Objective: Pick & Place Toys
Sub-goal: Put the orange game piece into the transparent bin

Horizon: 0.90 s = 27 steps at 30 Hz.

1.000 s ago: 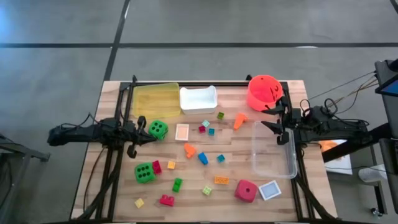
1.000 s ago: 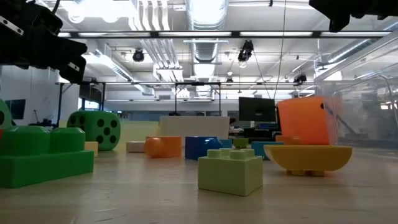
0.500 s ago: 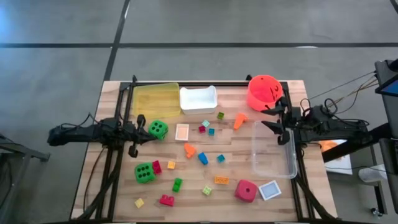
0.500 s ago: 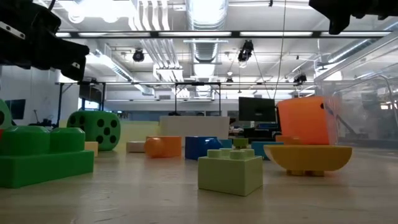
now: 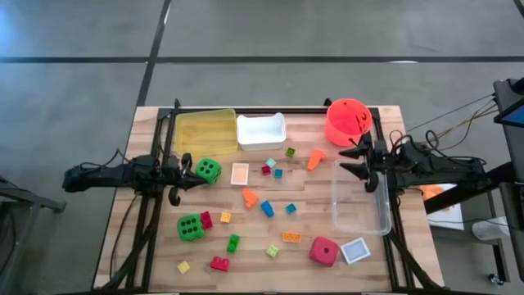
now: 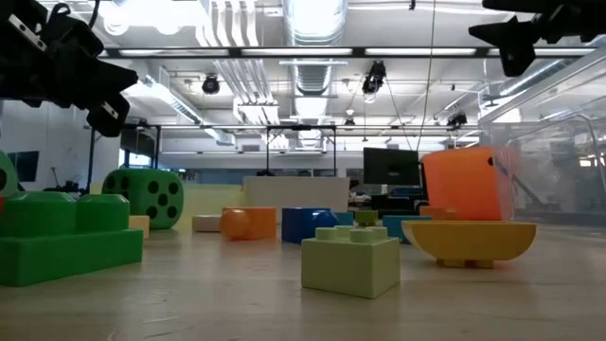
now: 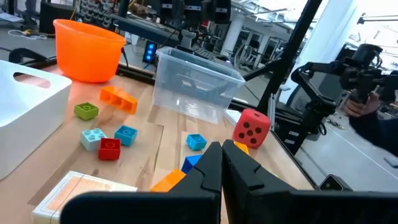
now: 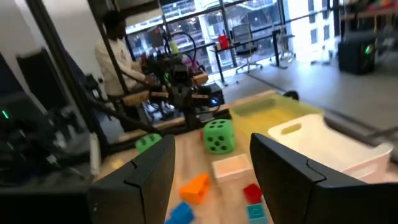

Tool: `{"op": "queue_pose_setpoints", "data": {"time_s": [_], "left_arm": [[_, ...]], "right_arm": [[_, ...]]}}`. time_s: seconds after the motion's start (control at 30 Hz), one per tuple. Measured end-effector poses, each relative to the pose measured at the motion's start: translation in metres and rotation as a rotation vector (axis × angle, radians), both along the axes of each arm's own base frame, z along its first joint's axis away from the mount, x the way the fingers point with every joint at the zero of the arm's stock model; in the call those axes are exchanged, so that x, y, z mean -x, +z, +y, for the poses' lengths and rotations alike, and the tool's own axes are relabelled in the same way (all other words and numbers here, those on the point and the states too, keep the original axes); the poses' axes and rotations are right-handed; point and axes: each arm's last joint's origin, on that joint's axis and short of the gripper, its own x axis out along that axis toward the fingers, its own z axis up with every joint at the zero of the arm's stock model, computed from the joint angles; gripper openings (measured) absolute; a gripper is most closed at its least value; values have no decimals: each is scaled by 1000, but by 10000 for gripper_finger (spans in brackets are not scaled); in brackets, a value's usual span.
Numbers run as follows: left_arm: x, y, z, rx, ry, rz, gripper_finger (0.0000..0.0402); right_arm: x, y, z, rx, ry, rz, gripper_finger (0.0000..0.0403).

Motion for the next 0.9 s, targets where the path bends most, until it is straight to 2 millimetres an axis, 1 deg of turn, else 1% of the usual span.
{"op": "queue_pose_setpoints", "data": {"time_s": [0.2,0.3,0.43,0.53,0.6,0.7,0.9], "left_arm": [[0,0,0,0,0,0,0],[0,0,0,0,0,0,0],[0,0,0,0,0,0,0],[0,0,0,0,0,0,0],[0,0,0,0,0,0,0],[0,0,0,0,-1,0,0],[0,0,0,0,-1,0,0]], "right_arm": [[0,1,0,-128,7,-15,206],[0,1,0,-146,7,-17,206],[0,5,0,-104,13,-19,206],[-1,16,1,-39,28,-20,206],[-4,25,1,-27,30,-9,206],[-13,35,1,-7,38,91,206],[-42,42,2,11,56,448,206]]}}
